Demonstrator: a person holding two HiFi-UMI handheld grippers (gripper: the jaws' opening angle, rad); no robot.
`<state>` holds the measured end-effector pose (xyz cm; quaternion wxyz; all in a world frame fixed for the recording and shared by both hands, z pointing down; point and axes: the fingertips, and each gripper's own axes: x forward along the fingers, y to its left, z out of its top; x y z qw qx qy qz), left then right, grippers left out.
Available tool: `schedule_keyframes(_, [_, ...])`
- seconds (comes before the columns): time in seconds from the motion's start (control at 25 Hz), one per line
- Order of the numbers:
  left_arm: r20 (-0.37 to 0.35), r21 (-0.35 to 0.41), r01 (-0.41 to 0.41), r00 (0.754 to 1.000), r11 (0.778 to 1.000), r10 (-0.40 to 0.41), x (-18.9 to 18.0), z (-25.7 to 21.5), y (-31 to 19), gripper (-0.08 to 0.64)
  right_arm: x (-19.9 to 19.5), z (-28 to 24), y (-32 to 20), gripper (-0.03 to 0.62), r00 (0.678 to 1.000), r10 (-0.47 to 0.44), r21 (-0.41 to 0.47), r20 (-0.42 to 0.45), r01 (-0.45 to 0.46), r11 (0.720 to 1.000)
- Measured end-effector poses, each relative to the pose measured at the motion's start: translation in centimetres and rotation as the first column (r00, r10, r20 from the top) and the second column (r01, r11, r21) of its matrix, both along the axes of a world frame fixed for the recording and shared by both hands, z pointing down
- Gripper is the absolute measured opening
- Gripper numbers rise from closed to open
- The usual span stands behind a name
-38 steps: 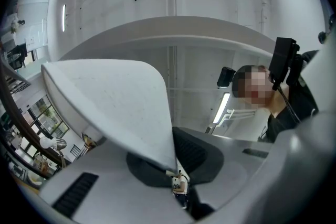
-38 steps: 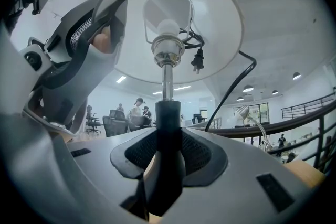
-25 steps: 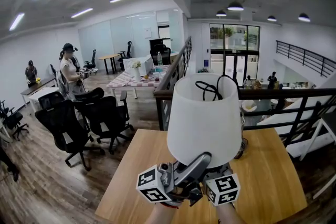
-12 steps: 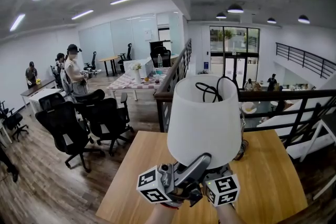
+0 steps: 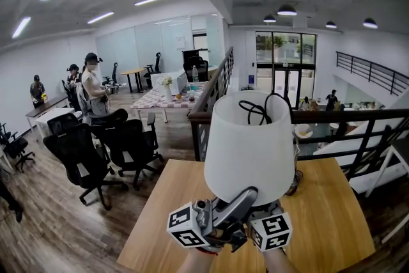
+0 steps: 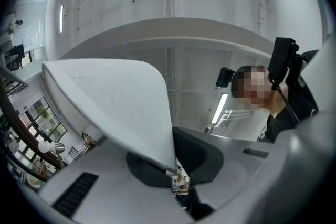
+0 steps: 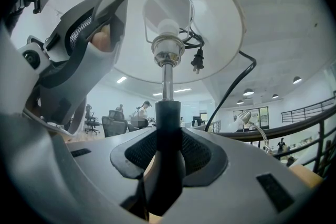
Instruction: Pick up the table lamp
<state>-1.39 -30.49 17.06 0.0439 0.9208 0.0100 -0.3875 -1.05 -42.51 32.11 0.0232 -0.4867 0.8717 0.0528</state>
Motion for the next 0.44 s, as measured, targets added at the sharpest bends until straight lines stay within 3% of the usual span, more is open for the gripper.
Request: schedule_keyframes(0.44, [0.007,-0.010,-0.011,1.000,1.000,0.011,0.13,0.45,-0.41,0.011,0.07,0.39,-0.42,0.137,1.000,0.006,-0.007,0.002,-0.006,1.000])
